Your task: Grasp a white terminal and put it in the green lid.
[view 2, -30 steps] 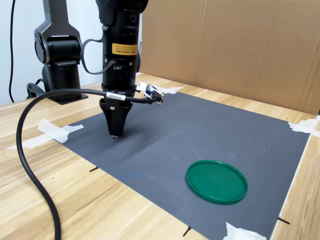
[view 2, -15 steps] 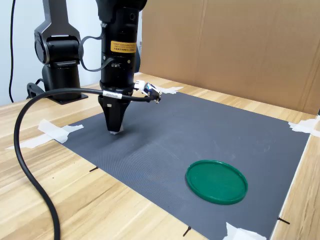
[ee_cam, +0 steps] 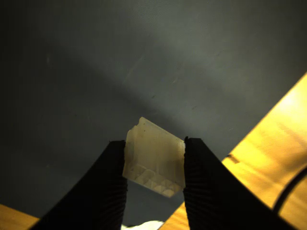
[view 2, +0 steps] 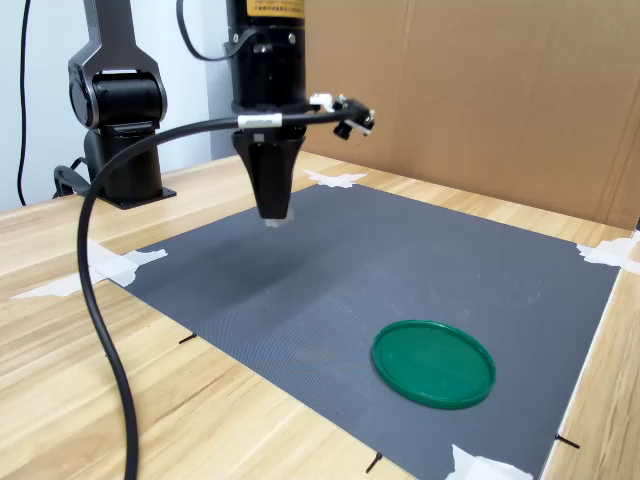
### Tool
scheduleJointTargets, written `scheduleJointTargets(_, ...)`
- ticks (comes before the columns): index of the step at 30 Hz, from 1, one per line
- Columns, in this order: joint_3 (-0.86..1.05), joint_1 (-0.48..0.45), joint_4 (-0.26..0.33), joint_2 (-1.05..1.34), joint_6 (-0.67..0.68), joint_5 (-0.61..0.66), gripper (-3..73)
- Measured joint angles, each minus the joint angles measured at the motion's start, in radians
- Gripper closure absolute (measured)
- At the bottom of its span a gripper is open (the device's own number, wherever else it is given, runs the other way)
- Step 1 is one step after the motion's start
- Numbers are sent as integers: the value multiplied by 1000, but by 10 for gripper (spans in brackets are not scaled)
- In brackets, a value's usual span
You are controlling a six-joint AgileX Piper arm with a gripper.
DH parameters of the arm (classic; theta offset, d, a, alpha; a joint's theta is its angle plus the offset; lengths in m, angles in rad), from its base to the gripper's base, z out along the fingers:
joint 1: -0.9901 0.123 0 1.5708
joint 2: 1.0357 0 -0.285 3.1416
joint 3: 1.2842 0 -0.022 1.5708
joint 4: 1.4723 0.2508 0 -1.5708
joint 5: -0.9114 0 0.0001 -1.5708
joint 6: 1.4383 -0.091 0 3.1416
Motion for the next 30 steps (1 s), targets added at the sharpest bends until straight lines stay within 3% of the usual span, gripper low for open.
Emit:
scheduleJointTargets(8,-192,0,31,0,26,16,423)
scheduleJointTargets(13,-370,0,136,-14,12,84,423)
scheduleJointTargets(15,-403,0,147,-29,-6,105,423)
scheduleJointTargets(18,-454,0,143,-69,-54,120,423)
scheduleJointTargets(25,-559,0,71,-202,-123,118,427)
scheduleJointTargets(30,-604,0,69,-260,-142,123,427)
